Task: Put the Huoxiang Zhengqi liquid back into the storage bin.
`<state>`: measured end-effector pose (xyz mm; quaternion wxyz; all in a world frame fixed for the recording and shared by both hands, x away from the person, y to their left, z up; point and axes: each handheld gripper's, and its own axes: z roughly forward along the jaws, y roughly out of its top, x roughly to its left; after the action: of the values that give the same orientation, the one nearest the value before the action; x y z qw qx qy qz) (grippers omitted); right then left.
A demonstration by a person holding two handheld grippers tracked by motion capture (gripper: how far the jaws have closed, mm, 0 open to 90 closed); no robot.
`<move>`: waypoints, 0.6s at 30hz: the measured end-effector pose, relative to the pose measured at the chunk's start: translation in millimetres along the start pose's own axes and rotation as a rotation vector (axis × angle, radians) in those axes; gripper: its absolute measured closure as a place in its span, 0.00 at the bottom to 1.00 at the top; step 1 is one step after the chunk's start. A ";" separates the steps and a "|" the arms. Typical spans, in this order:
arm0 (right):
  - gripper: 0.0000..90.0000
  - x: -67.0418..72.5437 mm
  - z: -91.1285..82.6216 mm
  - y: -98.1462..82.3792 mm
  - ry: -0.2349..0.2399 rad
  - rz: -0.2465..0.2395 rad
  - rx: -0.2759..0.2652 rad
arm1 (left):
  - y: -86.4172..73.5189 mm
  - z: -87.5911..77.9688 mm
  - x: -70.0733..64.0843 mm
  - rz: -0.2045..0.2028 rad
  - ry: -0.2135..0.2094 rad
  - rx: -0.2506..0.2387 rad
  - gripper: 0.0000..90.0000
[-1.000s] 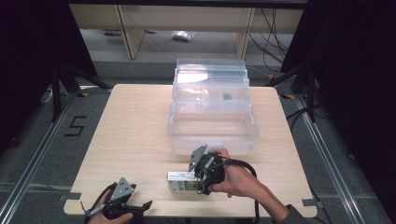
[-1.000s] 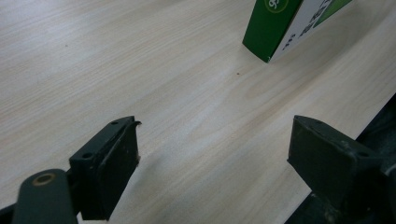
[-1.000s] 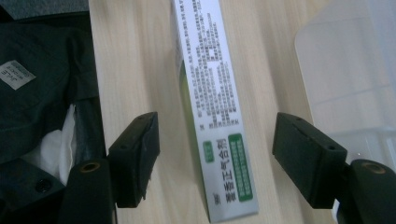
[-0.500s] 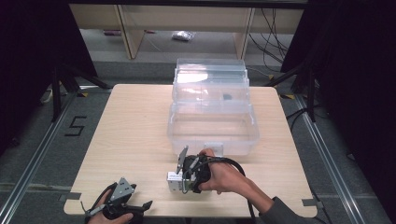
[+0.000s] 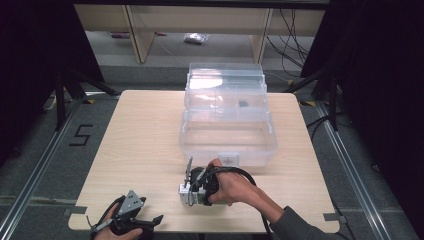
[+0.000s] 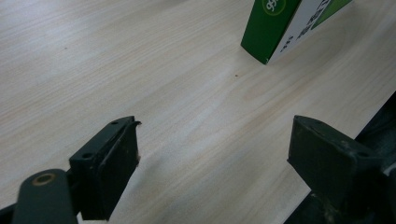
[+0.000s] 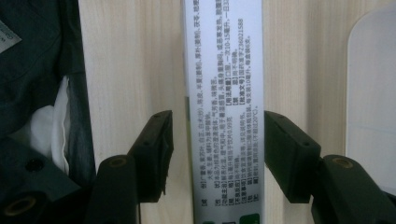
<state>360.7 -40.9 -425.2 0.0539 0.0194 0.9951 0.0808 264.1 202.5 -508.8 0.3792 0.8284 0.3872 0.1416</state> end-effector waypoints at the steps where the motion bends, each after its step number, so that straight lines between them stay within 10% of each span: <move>1: 0.52 2.1 -0.6 0.1 0.010 0.042 0.023 | -0.1 0.2 0.8 0.005 -0.001 0.001 0.17; 3: 0.53 -2.2 2.4 0.8 0.007 -0.011 0.003 | 0.1 0.0 -0.3 -0.004 0.001 -0.002 0.17; 18: 0.62 -2.0 11.5 7.1 0.044 0.039 0.075 | 0.2 0.4 0.1 -0.001 0.004 -0.002 0.17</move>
<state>364.2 -32.2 -435.0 0.0294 0.0392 0.9978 0.0449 264.6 202.3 -509.0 0.3793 0.8275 0.3882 0.1437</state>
